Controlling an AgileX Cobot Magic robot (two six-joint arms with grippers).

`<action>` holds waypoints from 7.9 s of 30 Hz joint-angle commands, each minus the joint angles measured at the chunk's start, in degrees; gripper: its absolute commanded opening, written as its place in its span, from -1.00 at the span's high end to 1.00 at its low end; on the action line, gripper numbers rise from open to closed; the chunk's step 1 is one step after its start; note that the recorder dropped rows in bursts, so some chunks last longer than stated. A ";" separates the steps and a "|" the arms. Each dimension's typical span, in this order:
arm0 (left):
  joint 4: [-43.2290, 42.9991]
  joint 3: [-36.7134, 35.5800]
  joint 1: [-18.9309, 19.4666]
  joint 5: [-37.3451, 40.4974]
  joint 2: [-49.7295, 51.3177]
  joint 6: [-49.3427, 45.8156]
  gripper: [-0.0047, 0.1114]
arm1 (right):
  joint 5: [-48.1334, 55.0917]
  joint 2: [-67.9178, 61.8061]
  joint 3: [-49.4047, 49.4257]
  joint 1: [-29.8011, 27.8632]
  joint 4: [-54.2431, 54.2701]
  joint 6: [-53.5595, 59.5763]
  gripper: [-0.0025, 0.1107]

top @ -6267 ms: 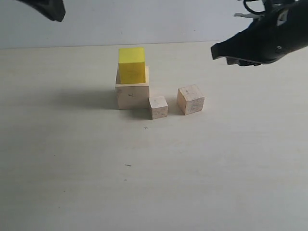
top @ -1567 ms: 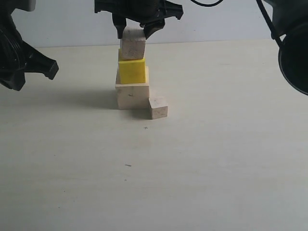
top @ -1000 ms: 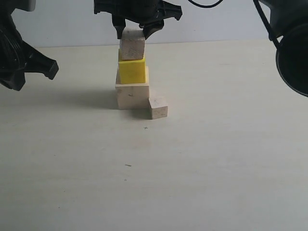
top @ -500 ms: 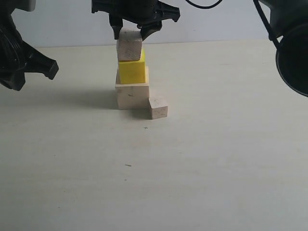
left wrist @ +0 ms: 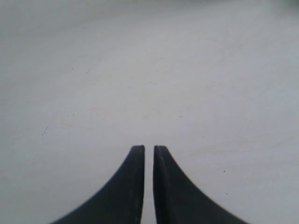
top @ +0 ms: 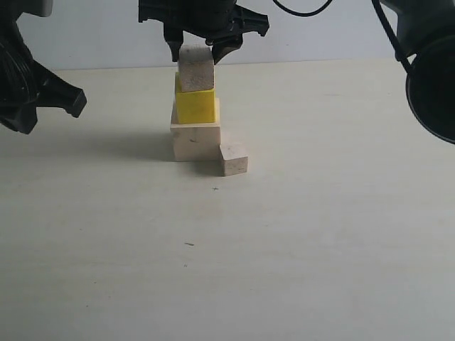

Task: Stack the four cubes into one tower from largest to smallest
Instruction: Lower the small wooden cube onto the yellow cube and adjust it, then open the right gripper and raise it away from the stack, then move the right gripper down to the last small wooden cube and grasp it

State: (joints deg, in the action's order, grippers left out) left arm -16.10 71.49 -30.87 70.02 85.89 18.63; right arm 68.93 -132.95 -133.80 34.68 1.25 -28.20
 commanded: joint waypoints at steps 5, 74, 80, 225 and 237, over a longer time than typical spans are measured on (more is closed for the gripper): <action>0.23 -0.21 0.06 -0.06 -0.56 0.68 0.75 | -0.78 0.22 -0.31 0.01 -0.84 -0.45 -0.07; 0.23 -0.21 0.06 -0.06 -0.56 0.65 0.75 | 1.03 1.02 -0.31 0.01 1.32 5.14 -0.29; 0.23 -0.21 0.06 -0.06 -0.56 0.65 0.75 | 1.03 1.02 -0.31 0.01 1.32 6.20 -0.29; 0.57 -0.21 0.06 -4.64 -0.56 1.00 0.75 | -58.21 24.02 72.51 -1.70 18.91 31.80 -0.17; 0.57 -0.21 0.06 -4.75 -0.56 1.00 0.75 | -54.72 17.05 66.71 -1.34 19.24 31.68 -0.17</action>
State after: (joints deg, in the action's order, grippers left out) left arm -15.64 71.49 -30.87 65.79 85.89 19.11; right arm 14.19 -115.48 -66.57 33.25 20.87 3.26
